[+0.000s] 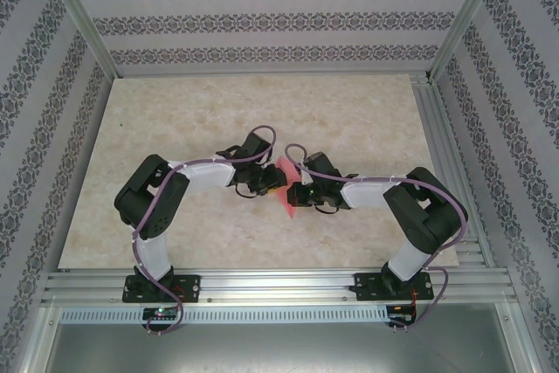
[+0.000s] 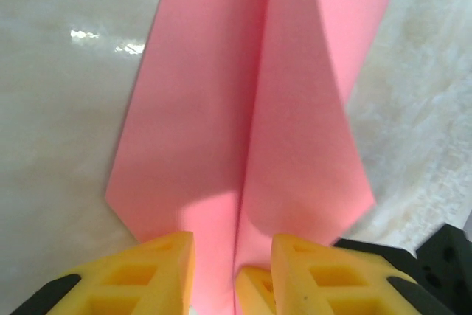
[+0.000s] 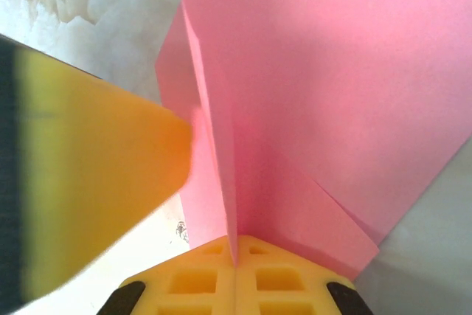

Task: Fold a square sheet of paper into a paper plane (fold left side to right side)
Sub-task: Fourth fold the wing at the center of the table.

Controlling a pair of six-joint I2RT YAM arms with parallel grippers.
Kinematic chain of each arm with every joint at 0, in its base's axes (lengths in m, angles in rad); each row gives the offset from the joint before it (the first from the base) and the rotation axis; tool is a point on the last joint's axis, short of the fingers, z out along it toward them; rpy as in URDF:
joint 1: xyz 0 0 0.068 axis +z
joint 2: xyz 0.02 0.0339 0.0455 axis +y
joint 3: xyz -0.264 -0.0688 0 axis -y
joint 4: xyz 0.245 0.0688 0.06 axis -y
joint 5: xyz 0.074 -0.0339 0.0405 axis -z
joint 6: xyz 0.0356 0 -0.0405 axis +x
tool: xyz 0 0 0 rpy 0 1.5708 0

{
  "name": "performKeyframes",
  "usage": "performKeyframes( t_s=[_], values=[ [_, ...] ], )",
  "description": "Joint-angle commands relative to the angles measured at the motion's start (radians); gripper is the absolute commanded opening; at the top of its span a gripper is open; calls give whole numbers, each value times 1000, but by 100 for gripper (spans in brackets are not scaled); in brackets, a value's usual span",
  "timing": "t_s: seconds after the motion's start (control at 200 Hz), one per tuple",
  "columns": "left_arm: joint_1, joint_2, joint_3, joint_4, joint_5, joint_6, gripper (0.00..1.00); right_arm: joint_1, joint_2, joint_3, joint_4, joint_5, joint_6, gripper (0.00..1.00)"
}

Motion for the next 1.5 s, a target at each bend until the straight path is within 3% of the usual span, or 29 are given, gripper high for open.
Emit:
performKeyframes(
  t_s=[0.0,0.125,0.31,0.575,1.234,1.494],
  values=[
    [18,-76,3,-28,-13,25,35,-16,4,-26,46,-29,1,0],
    [22,-93,8,-13,-5,13,31,-19,2,-29,50,-36,2,0],
    [22,-39,-8,74,19,-50,16,-23,-4,-38,58,-36,4,0],
    [20,21,-24,175,24,-113,11,-31,2,-47,82,-50,15,0],
    [0,75,-57,221,36,-141,15,-37,14,-40,74,-57,12,3],
    [-5,89,-74,239,42,-150,16,-37,2,-24,48,-58,10,10]
  ],
)
